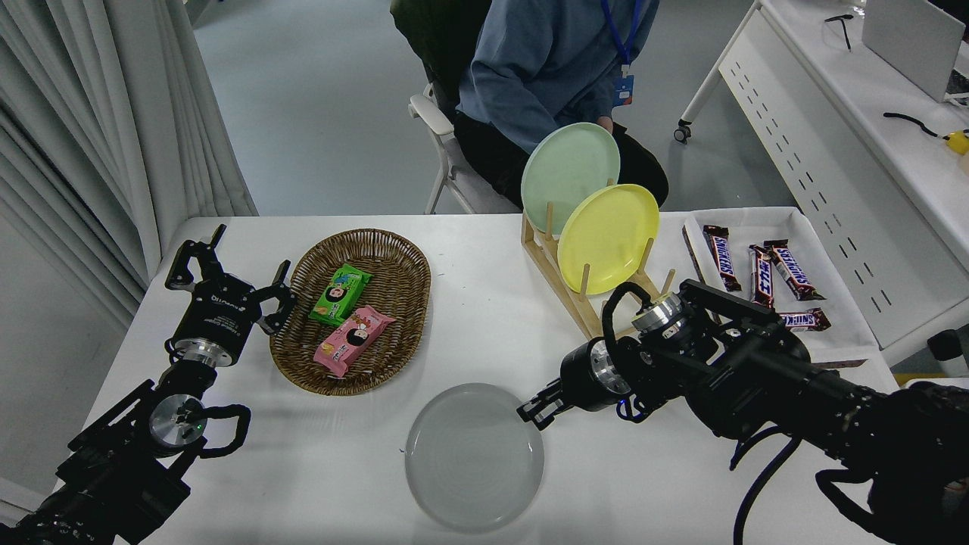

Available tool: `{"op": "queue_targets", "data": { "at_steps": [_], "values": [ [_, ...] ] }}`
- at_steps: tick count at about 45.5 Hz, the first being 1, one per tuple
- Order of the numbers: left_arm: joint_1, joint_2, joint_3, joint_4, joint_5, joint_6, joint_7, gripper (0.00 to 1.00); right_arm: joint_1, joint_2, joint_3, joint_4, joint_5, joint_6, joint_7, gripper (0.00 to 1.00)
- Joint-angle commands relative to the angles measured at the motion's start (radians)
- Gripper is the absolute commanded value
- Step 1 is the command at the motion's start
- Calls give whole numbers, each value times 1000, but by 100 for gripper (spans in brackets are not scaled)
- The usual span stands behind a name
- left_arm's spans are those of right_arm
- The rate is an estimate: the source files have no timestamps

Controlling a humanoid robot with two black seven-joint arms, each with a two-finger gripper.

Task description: Place the plate on the table

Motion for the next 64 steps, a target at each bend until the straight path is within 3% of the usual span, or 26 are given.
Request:
{"op": "queue_targets", "data": {
  "at_steps": [1,31,34,36,39,43,45,60,64],
  "values": [
    [0,0,0,1,0,0,0,100,-6,2,2,-10,14,0,0,0],
    [0,0,-1,1,0,0,0,100,-10,1,0,-30,8,0,2,0],
    [0,0,-1,0,0,0,0,100,-10,1,0,-30,6,0,2,6],
    [0,0,0,0,0,0,0,100,-12,1,0,-30,6,0,2,16],
    [0,0,0,1,0,0,0,100,-12,1,0,-30,5,0,2,51],
    [0,-1,0,0,0,0,0,100,-10,-1,3,-30,5,0,2,74],
    [0,0,0,1,0,0,0,100,-10,-1,6,-27,5,0,2,100],
    [0,0,-1,0,0,0,0,100,10,-7,-3,7,0,0,3,100],
    [0,0,0,0,0,0,0,100,20,-7,-6,41,-2,81,3,100]
  ]
}}
